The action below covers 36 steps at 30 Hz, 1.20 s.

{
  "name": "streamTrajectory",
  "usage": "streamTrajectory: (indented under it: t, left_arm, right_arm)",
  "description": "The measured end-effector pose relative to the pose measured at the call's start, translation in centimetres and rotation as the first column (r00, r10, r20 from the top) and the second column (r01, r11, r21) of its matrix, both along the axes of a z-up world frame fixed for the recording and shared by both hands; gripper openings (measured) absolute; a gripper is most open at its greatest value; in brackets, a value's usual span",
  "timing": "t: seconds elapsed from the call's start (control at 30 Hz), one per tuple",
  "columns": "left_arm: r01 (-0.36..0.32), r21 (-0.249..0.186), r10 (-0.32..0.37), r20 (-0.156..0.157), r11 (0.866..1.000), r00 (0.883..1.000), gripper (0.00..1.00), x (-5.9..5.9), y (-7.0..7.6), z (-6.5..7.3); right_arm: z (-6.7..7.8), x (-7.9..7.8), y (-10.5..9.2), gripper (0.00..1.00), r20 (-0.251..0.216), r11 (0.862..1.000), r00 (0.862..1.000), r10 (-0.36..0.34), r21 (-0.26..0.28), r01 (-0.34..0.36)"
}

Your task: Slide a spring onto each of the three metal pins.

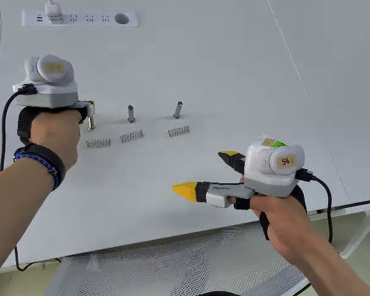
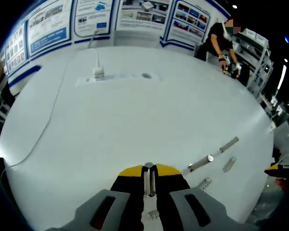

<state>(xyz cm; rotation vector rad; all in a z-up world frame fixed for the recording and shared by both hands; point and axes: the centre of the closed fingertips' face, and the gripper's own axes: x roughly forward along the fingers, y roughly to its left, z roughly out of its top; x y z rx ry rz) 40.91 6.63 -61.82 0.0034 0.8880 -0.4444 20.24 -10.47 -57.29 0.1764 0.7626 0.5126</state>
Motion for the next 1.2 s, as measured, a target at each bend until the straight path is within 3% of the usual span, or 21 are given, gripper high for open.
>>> streamTrajectory:
  t: [0.63, 0.77, 1.2]
  left_arm:
    - [0.032, 0.019, -0.032, 0.036, 0.999, 0.999, 0.07, -1.1, 0.6, 1.0]
    - [0.049, 0.038, -0.052, 0.056, 0.998, 0.997, 0.07, -1.3, 0.8, 1.2]
    - [0.069, 0.066, -0.074, 0.077, 0.995, 0.994, 0.07, -2.2, 1.0, 1.2]
  right_arm:
    - [0.2, 0.2, 0.0, 0.91, 0.010, 1.000, 1.000, -0.003, 0.002, 0.003]
    - [0.3, 0.2, 0.1, 0.91, 0.012, 1.000, 1.000, -0.001, 0.002, 0.001]
    - [0.2, 0.1, 0.1, 0.91, 0.012, 1.000, 1.000, 0.001, 0.006, -0.001]
